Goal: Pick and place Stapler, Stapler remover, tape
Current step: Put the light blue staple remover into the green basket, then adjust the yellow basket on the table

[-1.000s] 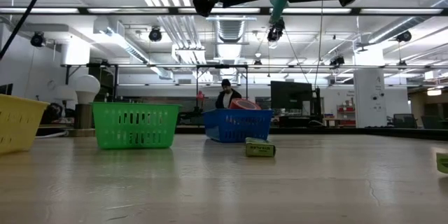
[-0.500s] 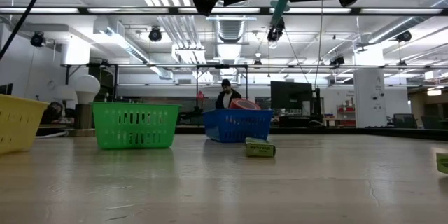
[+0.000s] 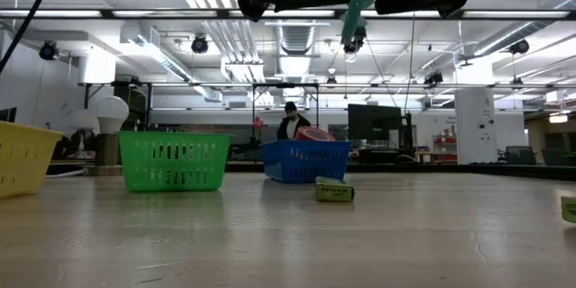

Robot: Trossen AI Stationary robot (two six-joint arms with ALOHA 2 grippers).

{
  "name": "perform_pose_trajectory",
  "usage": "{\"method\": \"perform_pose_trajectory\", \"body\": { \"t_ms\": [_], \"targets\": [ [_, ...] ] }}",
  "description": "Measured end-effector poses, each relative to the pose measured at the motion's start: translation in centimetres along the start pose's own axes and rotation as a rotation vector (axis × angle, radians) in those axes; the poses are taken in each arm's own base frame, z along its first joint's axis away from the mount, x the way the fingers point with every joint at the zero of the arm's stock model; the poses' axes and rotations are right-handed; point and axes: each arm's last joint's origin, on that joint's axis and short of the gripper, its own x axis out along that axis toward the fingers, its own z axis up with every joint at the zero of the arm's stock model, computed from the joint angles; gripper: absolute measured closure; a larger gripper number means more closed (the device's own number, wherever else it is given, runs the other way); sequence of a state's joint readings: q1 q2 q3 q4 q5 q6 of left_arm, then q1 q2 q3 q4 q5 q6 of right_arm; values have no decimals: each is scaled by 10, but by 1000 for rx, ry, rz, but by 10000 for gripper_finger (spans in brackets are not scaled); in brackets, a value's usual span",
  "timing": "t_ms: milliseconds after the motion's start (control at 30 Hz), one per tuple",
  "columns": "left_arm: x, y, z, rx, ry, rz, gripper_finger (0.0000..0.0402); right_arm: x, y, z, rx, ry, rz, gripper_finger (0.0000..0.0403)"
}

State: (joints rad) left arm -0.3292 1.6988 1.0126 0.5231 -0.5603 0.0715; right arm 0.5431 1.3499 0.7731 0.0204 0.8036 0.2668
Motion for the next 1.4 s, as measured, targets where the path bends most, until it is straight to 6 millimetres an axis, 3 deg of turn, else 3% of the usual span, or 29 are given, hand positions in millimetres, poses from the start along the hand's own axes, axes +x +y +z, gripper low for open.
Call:
{"method": "perform_pose_trajectory", "body": {
  "t_ms": [267, 500, 667, 800, 1233, 1400],
  "targets": [
    [-14, 6, -9, 10, 190, 92, 400, 0, 0, -2, 3, 21, 19, 290],
    [-61, 9, -25, -1, 468, 263, 401, 0, 0, -3, 9, 27, 21, 269],
    [-84, 24, -33, -195, 566, 438, 401, 0, 1, -3, 11, 38, 60, 266],
    [-87, 29, -41, -277, 618, 504, 397, 0, 1, -4, 26, 44, 73, 266],
    [-86, 30, -59, -333, 690, 492, 391, 1, 1, -12, 33, 67, 85, 266],
    [-86, 30, -59, -343, 685, 498, 363, 2, 0, -19, 29, 82, 77, 266]
  ]
}}
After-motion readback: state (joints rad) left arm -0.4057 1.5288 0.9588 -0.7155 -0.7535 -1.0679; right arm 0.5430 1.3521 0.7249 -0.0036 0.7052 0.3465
